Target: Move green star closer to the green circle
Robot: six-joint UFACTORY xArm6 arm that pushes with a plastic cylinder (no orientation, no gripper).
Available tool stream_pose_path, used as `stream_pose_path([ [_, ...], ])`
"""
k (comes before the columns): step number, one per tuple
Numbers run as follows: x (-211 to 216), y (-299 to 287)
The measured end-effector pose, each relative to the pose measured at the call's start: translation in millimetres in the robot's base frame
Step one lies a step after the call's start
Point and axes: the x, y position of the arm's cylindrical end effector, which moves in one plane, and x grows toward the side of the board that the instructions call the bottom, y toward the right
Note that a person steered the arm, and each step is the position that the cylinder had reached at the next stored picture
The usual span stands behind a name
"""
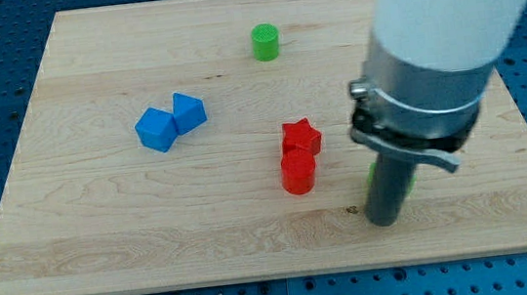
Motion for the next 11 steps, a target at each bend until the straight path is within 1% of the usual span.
stream_pose_path([
  [2,-1,29],
  [4,-17,28],
  [5,-24,12],
  [6,-24,-19],
  [7,-26,-21],
  [8,-26,5],
  [9,-26,15],
  [10,-28,14],
  [11,-40,14],
])
